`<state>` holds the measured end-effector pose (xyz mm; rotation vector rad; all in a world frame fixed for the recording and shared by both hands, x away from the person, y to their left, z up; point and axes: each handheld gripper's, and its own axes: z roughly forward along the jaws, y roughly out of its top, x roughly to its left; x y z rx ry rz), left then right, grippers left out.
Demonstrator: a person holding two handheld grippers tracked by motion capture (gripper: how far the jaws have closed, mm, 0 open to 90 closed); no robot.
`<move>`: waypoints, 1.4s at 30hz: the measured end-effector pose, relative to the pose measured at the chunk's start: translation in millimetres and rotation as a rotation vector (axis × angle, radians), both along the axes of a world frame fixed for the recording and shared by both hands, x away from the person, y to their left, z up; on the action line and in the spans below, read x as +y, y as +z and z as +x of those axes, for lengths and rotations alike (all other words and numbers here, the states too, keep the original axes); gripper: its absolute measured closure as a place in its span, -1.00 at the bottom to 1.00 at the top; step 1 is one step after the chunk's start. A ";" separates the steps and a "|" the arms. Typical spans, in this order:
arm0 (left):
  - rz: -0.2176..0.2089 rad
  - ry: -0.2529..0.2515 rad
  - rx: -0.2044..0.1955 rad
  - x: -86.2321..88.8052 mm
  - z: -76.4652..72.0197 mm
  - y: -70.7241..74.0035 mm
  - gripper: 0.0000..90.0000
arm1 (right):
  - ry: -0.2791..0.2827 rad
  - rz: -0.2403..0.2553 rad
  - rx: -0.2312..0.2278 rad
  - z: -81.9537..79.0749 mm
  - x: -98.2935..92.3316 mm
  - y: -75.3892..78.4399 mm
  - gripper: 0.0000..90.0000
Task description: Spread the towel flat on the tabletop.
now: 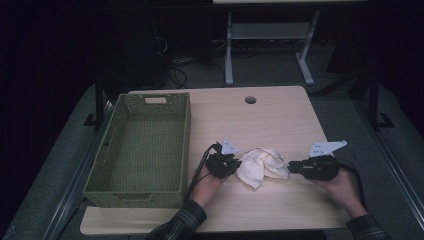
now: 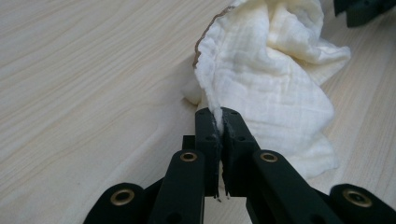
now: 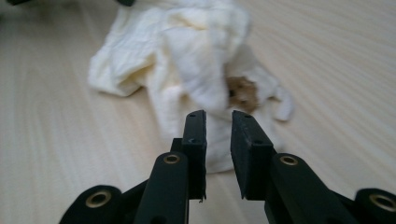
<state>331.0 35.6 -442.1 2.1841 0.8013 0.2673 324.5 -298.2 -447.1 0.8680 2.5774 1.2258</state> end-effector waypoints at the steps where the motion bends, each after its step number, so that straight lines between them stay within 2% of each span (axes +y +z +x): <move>1: -0.001 0.001 -0.002 0.1 -0.2 -0.4 0.91 | 0.001 0.013 -0.001 3.1 -1.7 -0.2 0.64; 6: 0.005 -0.008 0.001 -0.8 -0.5 -0.9 0.91 | -0.038 0.029 -0.004 24.0 -3.9 1.1 0.64; 9: 0.003 -0.007 0.002 -1.2 -0.9 -1.3 0.91 | -0.052 0.028 0.007 43.0 -1.5 -0.5 0.64; 13: 0.001 -0.005 0.009 -0.3 -0.7 -1.4 0.91 | -0.068 0.020 0.024 62.7 3.1 -9.4 0.64; 17: -0.002 -0.007 0.008 -0.1 -0.6 -1.5 0.91 | -0.059 0.006 0.056 72.8 8.8 -19.6 0.62; 20: -0.003 -0.010 0.008 -0.4 -0.7 -1.2 0.91 | -0.049 -0.009 0.077 73.4 12.7 -24.3 0.62; 23: -0.004 -0.011 0.006 -0.7 -0.9 -0.7 0.91 | -0.035 -0.031 0.071 73.5 14.9 -27.0 0.88; 26: -0.007 -0.006 0.000 0.7 -0.5 1.1 0.91 | -0.041 -0.035 0.058 72.0 12.5 -23.5 0.96; 31: -0.026 0.019 -0.006 5.1 1.4 3.8 0.92 | -0.076 0.017 0.012 67.0 -5.3 -4.9 0.97; 38: -0.045 0.061 -0.018 11.4 5.9 10.3 0.92 | -0.120 0.027 -0.026 61.6 -29.7 8.5 0.97; 42: -0.051 0.090 -0.038 13.4 12.5 15.3 0.92 | -0.153 0.029 -0.045 59.6 -43.3 15.1 0.97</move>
